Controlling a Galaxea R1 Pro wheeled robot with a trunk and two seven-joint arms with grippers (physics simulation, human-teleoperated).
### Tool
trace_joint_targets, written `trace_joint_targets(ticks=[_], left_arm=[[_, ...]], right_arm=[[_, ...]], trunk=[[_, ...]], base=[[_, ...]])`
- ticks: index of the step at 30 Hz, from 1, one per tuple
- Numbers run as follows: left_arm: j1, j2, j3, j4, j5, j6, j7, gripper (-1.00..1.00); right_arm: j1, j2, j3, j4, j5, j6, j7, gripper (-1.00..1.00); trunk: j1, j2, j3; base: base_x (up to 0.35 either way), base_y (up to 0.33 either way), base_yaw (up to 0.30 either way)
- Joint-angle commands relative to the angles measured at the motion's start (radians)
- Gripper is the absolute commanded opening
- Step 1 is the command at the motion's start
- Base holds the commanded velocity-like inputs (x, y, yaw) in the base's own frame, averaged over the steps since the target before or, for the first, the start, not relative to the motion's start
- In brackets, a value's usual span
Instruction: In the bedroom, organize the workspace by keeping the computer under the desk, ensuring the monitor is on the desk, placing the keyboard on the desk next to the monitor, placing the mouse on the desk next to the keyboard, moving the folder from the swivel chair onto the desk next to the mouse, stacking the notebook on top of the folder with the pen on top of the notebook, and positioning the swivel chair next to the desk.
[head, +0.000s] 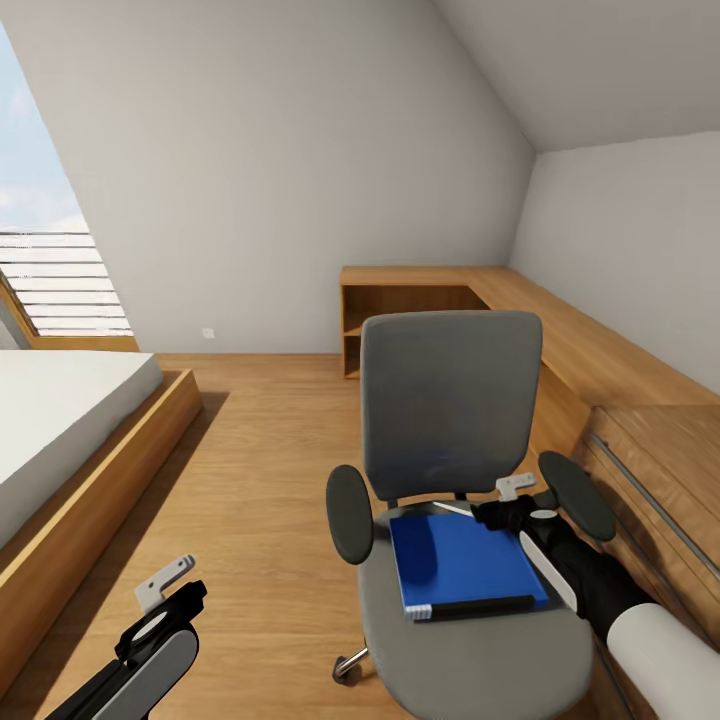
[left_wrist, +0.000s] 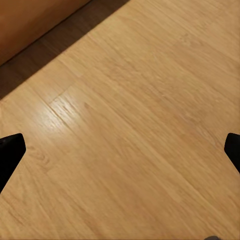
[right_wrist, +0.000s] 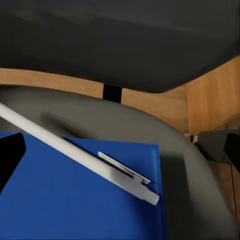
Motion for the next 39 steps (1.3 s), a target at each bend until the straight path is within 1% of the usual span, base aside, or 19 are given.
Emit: trace_joint_targets(ticks=[1,6,7,10,11,13,20,21,28,30,31,35,36,39], left_arm=[[-0.001,0.001,-0.003,-0.001,0.004,0.000,0.005,1.00],[-0.001,0.001,-0.003,-0.001,0.004,0.000,0.005,1.00],[-0.001,0.001,-0.004,-0.001,0.004,0.000,0.005,1.00],[-0.001,0.001,-0.004,-0.001,0.005,0.000,0.005,1.00],[-0.001,0.001,-0.004,-0.001,0.006,0.000,0.005,1.00],[-0.001,0.001,-0.004,-0.001,0.006,0.000,0.005,1.00],[-0.001,0.001,-0.004,-0.001,0.006,0.000,0.005,1.00],[-0.001,0.001,-0.004,-0.001,0.006,0.000,0.005,1.00],[-0.001,0.001,-0.003,-0.001,0.007,0.000,0.005,1.00],[-0.001,0.001,-0.004,-0.001,0.007,0.000,0.005,1.00],[-0.001,0.001,-0.004,-0.001,0.006,0.000,0.005,1.00],[-0.001,0.001,-0.004,-0.001,0.005,0.000,0.005,1.00],[-0.001,0.001,-0.004,-0.001,0.005,0.000,0.005,1.00],[-0.001,0.001,-0.004,-0.001,0.005,0.000,0.004,1.00]], right_arm=[[-0.001,-0.002,0.005,-0.002,-0.009,0.003,-0.006,1.00],[-0.001,-0.001,0.002,-0.004,-0.010,0.002,0.012,1.00],[-0.001,-0.002,0.002,-0.008,-0.011,0.002,0.041,1.00],[-0.001,-0.004,-0.002,-0.026,-0.010,0.007,0.095,1.00],[-0.001,-0.005,-0.014,-0.034,-0.010,0.010,0.126,1.00],[-0.001,-0.005,-0.034,-0.039,-0.009,0.008,0.148,1.00],[-0.001,-0.006,-0.056,-0.043,-0.009,0.011,0.164,1.00],[-0.001,-0.006,-0.065,-0.043,-0.010,0.012,0.167,1.00],[-0.001,-0.007,-0.077,-0.042,-0.011,0.025,0.183,1.00],[-0.001,-0.008,-0.088,-0.041,-0.011,0.042,0.201,1.00],[-0.002,-0.007,-0.135,-0.037,-0.007,0.078,0.238,1.00],[-0.002,-0.007,-0.160,-0.031,-0.004,0.092,0.252,1.00],[-0.002,-0.007,-0.162,-0.030,-0.003,0.093,0.252,1.00],[-0.002,-0.007,-0.164,-0.029,-0.003,0.094,0.253,1.00]], trunk=[[0.000,-0.001,-0.001],[0.000,-0.001,-0.001],[0.000,-0.001,-0.001],[0.000,-0.001,-0.001],[0.000,-0.001,-0.001],[0.000,-0.001,-0.001],[0.000,-0.001,-0.001],[0.000,-0.001,-0.001],[0.000,-0.001,-0.001],[0.000,-0.001,-0.001],[0.000,-0.001,-0.001],[0.000,-0.001,-0.001],[0.000,-0.001,-0.001],[0.011,-0.022,-0.010]], base=[[0.000,0.000,0.000],[0.000,0.000,0.000],[0.000,0.000,0.000],[0.000,0.000,0.000],[0.000,0.000,0.000],[0.000,0.000,0.000],[0.000,0.000,0.000],[0.000,0.000,0.000],[0.000,0.000,0.000],[0.000,0.000,0.000],[0.000,0.000,0.000],[0.000,0.000,0.000],[0.000,0.000,0.000],[0.000,0.000,0.000]])
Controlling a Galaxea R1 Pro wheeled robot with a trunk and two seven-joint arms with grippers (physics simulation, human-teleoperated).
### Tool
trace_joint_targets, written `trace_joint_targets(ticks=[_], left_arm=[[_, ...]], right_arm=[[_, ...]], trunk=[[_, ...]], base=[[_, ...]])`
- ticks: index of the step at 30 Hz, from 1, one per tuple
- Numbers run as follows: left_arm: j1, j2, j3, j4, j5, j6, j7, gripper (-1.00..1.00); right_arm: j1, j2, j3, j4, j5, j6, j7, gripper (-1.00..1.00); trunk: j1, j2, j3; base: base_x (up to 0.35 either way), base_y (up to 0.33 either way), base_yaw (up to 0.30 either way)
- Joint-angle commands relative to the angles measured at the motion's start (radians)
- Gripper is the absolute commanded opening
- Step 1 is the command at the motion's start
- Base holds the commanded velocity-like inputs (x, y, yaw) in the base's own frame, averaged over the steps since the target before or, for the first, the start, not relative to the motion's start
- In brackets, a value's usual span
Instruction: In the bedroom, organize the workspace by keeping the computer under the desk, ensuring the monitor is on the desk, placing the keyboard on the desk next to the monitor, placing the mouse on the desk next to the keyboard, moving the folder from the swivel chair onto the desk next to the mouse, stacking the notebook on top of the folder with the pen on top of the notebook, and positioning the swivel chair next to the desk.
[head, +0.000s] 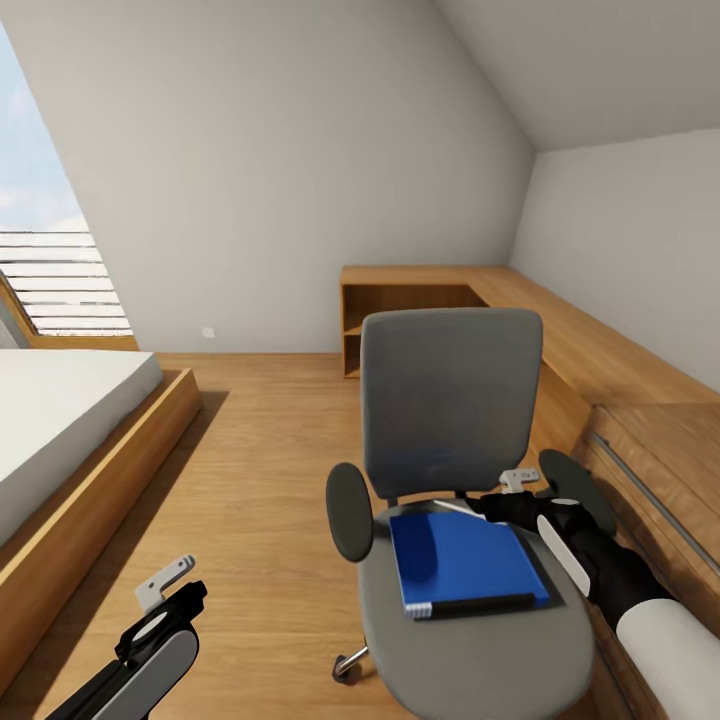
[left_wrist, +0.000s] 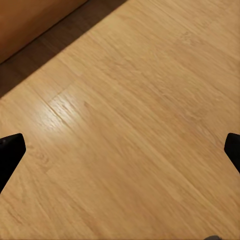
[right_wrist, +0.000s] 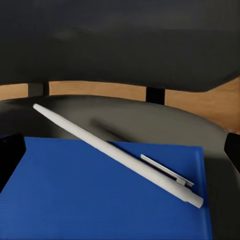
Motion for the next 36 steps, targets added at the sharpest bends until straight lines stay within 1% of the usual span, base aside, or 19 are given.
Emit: trace_joint_targets(ticks=[1,8,33,36], left_arm=[[-0.001,0.001,-0.003,-0.001,0.003,0.000,0.005,1.00],[-0.001,0.001,-0.003,-0.001,0.003,0.000,0.006,1.00],[-0.001,0.001,-0.003,-0.001,0.003,0.000,0.006,1.00],[-0.001,0.001,-0.003,-0.001,0.003,0.000,0.006,1.00]], right_arm=[[-0.001,-0.001,0.002,-0.001,-0.003,0.004,0.000,1.00],[-0.001,-0.002,0.001,-0.001,-0.003,0.004,0.000,1.00],[-0.001,-0.004,0.000,0.001,-0.003,0.004,-0.001,1.00],[-0.001,-0.005,0.000,0.001,-0.003,0.004,-0.001,1.00]], trunk=[[0.004,-0.008,-0.004],[0.004,-0.008,-0.004],[0.100,-0.183,-0.082],[0.100,-0.183,-0.082]], base=[[0.000,0.000,0.000],[0.000,0.000,0.000],[0.000,0.000,0.000],[0.000,0.000,0.000]])
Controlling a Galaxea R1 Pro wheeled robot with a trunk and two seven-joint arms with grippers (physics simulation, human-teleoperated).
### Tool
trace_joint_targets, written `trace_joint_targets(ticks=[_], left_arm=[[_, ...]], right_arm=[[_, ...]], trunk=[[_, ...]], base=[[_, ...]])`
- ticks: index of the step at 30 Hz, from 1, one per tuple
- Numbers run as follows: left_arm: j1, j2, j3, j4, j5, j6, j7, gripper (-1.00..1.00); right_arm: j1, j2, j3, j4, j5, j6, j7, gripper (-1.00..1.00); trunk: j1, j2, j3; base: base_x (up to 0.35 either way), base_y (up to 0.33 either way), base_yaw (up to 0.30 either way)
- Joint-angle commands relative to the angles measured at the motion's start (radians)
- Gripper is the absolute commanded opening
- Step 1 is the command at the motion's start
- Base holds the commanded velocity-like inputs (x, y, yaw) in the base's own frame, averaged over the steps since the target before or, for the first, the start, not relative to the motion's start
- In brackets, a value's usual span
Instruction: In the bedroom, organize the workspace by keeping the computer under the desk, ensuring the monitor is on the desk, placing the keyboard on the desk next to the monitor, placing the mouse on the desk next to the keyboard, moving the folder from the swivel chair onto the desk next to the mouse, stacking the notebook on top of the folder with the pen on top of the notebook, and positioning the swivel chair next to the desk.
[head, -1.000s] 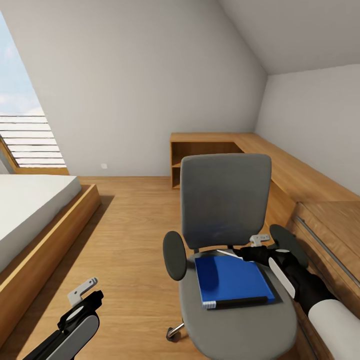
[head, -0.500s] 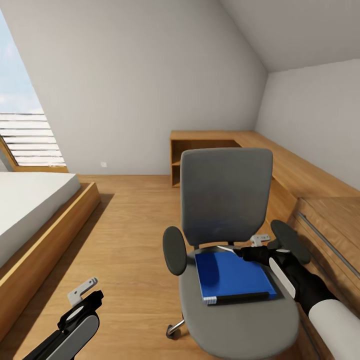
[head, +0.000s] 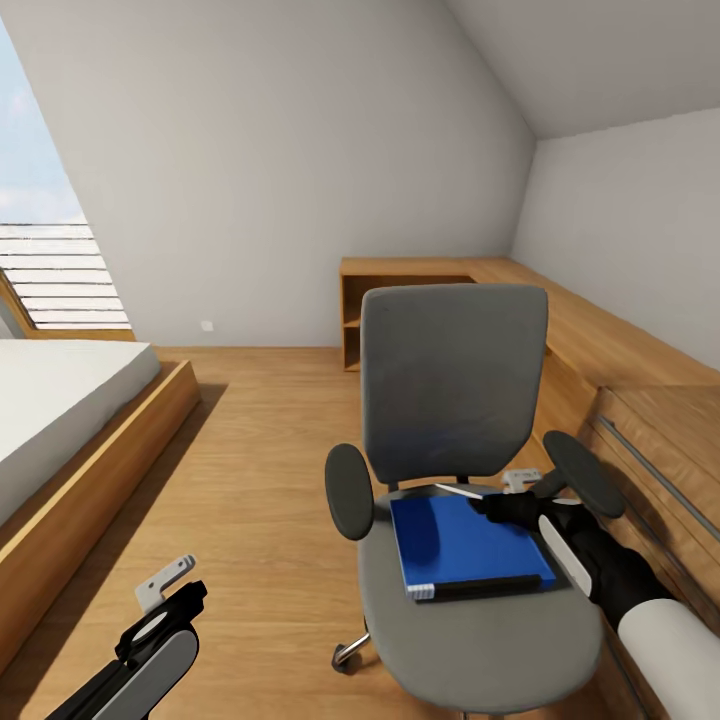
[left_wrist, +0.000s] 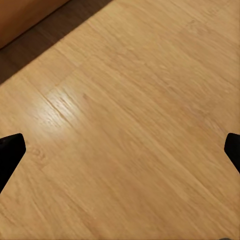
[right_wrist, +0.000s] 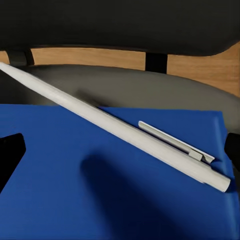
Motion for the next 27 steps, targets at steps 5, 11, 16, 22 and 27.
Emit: trace_joint_targets(ticks=[5,11,16,22,27], left_arm=[[-0.001,0.001,-0.003,0.000,0.003,0.000,0.005,1.00],[-0.001,0.001,-0.004,0.000,0.004,0.000,0.005,1.00],[-0.001,0.001,-0.004,0.000,0.005,0.000,0.005,1.00],[-0.001,0.001,-0.011,0.002,0.006,0.001,0.005,1.00],[-0.001,0.001,-0.012,0.002,0.005,0.002,0.005,1.00]], right_arm=[[-0.001,-0.013,0.002,-0.001,-0.003,0.004,0.002,1.00],[-0.001,-0.018,0.001,-0.002,-0.005,0.004,0.003,1.00],[-0.001,-0.019,0.001,-0.002,-0.005,0.003,0.003,1.00],[-0.001,-0.019,0.001,-0.002,-0.005,0.003,0.003,1.00],[-0.001,-0.019,0.001,-0.001,-0.005,0.003,0.003,1.00]], trunk=[[0.000,0.000,-0.001],[0.000,0.000,-0.001],[0.000,0.000,-0.001],[0.000,0.000,-0.001],[0.000,0.000,-0.001]], base=[[0.000,0.000,0.000],[0.000,0.000,0.000],[0.000,0.000,0.000],[0.000,0.000,0.000],[0.026,0.000,0.000]])
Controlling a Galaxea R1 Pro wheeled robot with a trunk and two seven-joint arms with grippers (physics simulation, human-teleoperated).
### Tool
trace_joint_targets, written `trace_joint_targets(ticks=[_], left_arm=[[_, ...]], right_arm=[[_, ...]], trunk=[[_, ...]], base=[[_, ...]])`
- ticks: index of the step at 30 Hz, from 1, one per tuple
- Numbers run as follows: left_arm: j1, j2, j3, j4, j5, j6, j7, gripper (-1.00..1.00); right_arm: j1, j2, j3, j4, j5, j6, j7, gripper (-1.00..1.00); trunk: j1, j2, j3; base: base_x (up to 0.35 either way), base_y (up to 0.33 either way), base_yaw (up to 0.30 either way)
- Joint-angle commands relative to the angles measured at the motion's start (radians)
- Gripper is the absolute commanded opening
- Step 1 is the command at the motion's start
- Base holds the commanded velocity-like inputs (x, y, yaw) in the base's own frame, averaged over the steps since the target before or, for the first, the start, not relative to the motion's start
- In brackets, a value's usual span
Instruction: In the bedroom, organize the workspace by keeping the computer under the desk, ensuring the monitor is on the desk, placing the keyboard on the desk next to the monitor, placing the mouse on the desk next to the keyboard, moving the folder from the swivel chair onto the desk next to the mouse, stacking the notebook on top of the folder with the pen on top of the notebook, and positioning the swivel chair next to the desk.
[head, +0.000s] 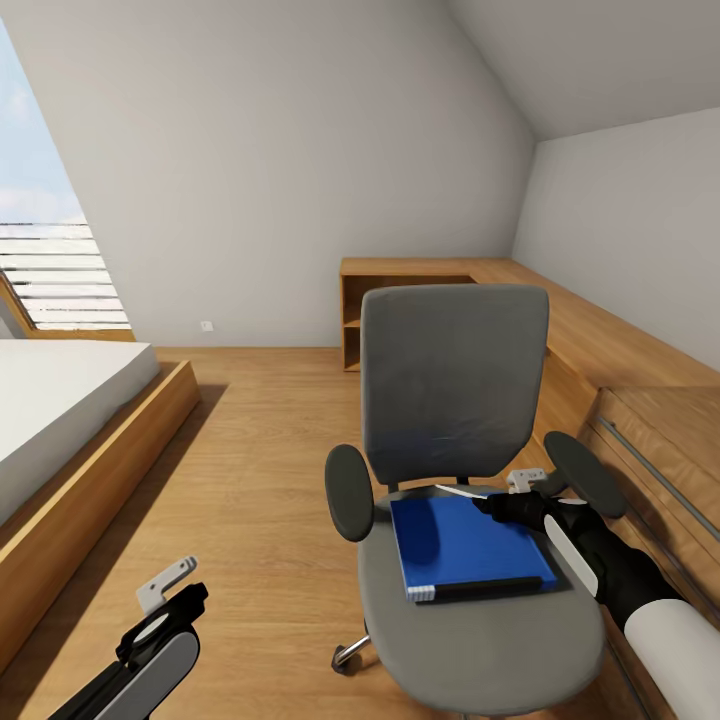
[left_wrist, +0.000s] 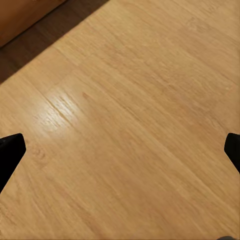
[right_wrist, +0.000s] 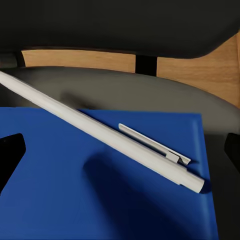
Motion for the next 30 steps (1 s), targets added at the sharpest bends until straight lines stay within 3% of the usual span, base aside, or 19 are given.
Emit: trace_joint_targets(ticks=[1,30], left_arm=[[-0.001,0.001,-0.003,-0.001,0.003,0.000,0.005,1.00],[-0.001,0.001,-0.004,0.000,0.003,0.003,0.006,1.00]], right_arm=[[-0.001,-0.001,0.002,-0.001,-0.003,0.004,0.000,1.00],[-0.001,0.000,0.002,-0.001,-0.002,0.004,0.000,1.00]], trunk=[[0.000,0.000,-0.001],[0.000,0.000,-0.001]], base=[[0.120,0.000,0.000],[0.025,0.000,0.000]])
